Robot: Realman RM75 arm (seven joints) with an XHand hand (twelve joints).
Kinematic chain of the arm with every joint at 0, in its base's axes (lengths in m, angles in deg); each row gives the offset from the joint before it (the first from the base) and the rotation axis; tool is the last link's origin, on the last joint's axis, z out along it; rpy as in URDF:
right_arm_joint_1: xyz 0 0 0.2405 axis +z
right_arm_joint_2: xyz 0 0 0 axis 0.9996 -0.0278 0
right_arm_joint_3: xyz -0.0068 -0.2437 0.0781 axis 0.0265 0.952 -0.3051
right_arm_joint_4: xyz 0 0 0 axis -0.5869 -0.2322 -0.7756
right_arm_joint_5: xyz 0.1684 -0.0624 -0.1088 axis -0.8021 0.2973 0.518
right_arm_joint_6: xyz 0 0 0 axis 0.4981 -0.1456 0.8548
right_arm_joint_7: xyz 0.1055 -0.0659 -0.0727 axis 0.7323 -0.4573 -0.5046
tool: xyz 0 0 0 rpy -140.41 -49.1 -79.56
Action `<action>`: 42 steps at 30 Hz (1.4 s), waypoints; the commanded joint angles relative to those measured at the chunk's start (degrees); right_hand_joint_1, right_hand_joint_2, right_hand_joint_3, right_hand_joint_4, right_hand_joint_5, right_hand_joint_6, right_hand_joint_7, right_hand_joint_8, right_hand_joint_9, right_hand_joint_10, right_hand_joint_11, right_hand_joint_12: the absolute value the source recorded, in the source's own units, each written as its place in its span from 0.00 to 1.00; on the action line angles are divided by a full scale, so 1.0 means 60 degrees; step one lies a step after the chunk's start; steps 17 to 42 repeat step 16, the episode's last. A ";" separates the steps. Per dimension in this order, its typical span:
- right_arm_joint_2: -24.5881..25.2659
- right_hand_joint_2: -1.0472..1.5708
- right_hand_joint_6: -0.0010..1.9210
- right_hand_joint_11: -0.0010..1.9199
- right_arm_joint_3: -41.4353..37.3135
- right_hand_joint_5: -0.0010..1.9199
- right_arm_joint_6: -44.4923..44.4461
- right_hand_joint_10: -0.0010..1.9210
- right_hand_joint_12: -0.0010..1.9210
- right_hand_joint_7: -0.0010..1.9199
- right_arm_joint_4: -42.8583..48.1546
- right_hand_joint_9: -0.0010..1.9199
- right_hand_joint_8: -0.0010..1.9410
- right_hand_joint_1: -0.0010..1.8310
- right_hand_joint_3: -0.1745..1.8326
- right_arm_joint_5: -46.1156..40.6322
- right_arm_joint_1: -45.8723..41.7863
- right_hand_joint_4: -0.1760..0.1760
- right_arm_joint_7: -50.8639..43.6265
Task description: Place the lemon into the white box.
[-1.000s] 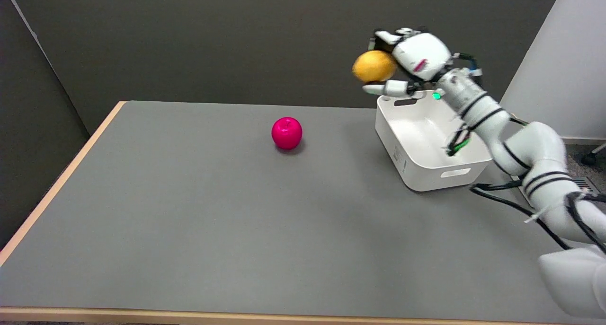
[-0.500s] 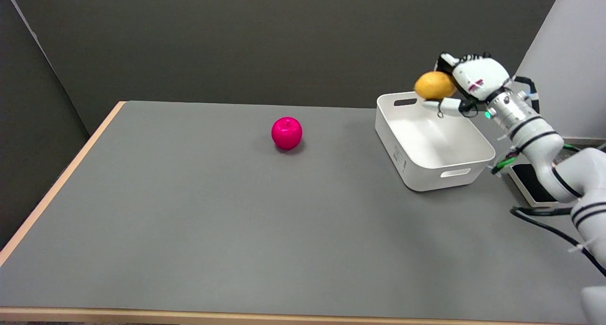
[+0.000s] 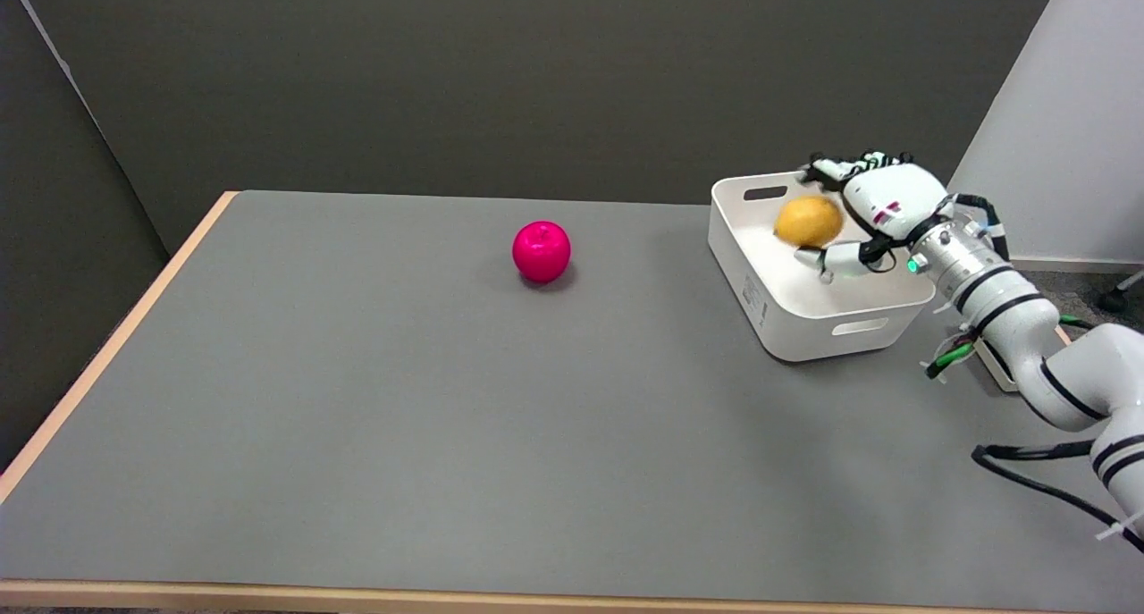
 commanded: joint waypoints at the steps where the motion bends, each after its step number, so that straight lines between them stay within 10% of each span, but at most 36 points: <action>1: 0.0254 0.63 0.05 0.01 -0.0469 0.00 -0.0122 0.25 0.54 0.00 0.1332 0.01 0.08 0.29 0.56 -0.0012 -0.1602 0.60 0.0334; 8: 0.0472 0.61 0.00 0.00 -0.1079 0.00 -0.0042 0.00 0.35 0.00 0.1994 0.00 0.00 0.33 0.53 -0.0012 -0.2367 0.61 0.0358; 42: 0.0570 0.62 0.00 0.00 -0.1186 0.00 0.0700 0.00 0.30 0.00 0.2608 0.00 0.00 0.34 0.46 -0.0025 -0.2604 0.60 0.0716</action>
